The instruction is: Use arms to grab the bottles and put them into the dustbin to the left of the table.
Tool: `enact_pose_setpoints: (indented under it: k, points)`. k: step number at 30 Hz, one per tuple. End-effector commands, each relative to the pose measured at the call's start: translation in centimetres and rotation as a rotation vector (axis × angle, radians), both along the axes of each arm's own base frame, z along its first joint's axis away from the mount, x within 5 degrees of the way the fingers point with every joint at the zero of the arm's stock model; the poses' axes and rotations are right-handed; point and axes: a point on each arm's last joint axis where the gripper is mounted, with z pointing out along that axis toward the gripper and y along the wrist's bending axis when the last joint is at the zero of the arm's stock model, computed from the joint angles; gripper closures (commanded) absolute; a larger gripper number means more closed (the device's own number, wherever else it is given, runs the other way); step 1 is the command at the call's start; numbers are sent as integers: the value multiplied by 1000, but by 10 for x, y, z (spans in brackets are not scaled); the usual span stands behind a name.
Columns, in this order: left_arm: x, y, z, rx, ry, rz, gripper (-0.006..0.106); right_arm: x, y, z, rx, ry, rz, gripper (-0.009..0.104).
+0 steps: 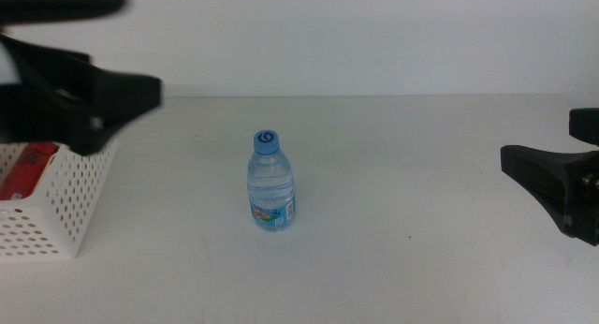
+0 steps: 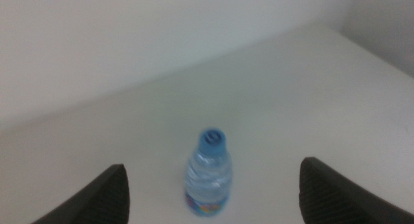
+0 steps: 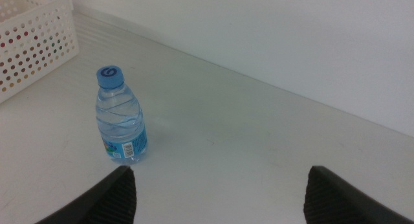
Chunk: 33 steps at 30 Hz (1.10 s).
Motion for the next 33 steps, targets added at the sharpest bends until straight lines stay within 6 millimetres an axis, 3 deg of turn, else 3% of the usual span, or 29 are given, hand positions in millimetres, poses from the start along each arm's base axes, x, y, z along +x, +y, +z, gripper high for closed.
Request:
enact_pose_setpoints:
  k: [1, 7, 19, 24, 28, 33]
  points:
    - [12, -5, 1, -64, -28, -17, 18, 0, 0, 15, 28, -91, 9, 27]
    - [25, -14, -25, -126, 6, -77, 18, 0, 0, 15, 28, -91, 9, 27]
    - [27, -16, -23, -122, -34, -101, 18, 0, 0, 15, 28, -90, 9, 27]
    - [28, -7, -23, -134, 4, 55, 18, 0, 0, 15, 28, -90, 9, 27]
    - [22, -21, -26, -64, -24, 41, 18, 0, 0, 15, 28, -90, 9, 27]
    - [6, -42, -36, -125, -174, 17, 18, 0, 0, 15, 27, -89, 9, 27]
